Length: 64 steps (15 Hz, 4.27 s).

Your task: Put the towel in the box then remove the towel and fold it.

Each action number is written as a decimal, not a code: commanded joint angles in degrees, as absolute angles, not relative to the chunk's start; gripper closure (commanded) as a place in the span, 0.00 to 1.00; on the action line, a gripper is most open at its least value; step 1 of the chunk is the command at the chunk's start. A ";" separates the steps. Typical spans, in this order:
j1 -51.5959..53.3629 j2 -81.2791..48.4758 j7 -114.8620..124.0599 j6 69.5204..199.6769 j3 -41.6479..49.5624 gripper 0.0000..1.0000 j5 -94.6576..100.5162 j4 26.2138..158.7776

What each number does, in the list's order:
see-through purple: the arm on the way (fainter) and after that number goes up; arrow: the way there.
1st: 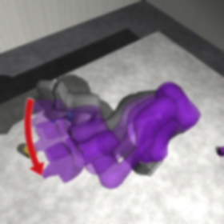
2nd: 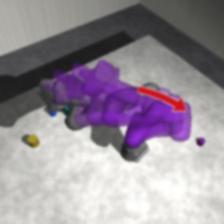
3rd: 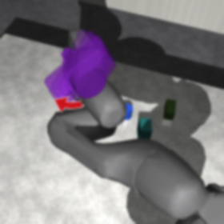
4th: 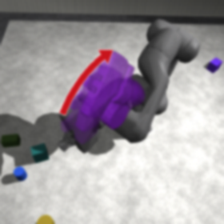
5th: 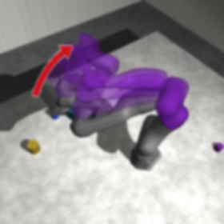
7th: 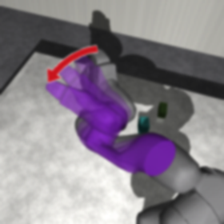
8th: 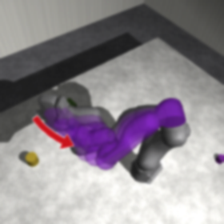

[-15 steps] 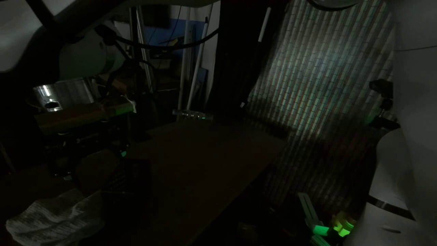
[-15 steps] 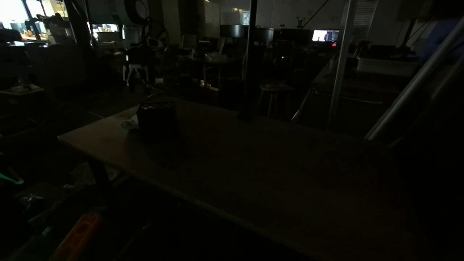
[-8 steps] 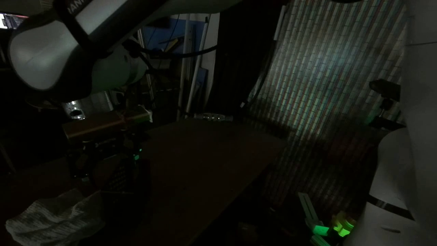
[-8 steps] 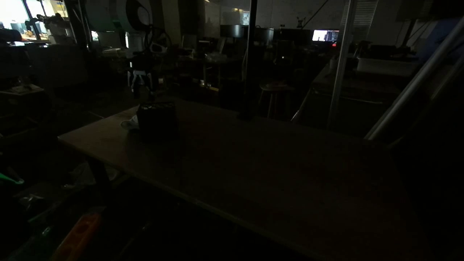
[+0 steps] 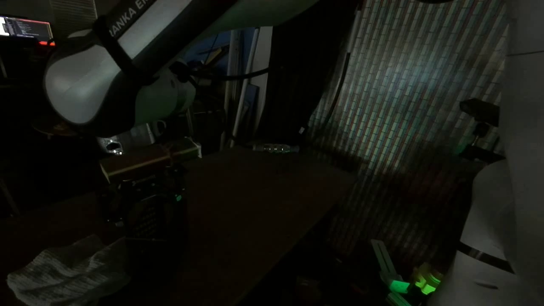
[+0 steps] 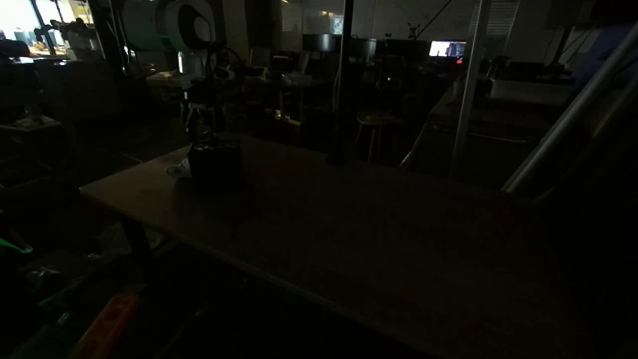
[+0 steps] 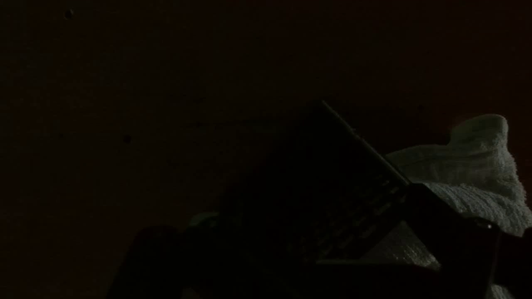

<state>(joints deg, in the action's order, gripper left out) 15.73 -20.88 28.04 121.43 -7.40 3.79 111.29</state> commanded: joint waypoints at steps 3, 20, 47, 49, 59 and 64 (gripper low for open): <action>16.28 -20.92 24.74 121.09 -7.83 0.00 3.57 108.59; 16.26 -24.92 21.07 123.00 -8.65 0.00 2.29 108.16; 3.73 -15.67 2.76 133.65 -6.04 0.95 -3.37 123.56; 3.08 -16.06 3.38 132.36 -5.97 0.95 -5.77 121.14; 8.85 -20.29 26.81 117.34 -0.93 0.95 6.33 108.85; 9.71 -23.59 29.88 112.34 -1.68 0.95 4.78 103.30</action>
<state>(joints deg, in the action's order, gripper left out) 8.39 -21.25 27.86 115.54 -2.15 5.20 108.35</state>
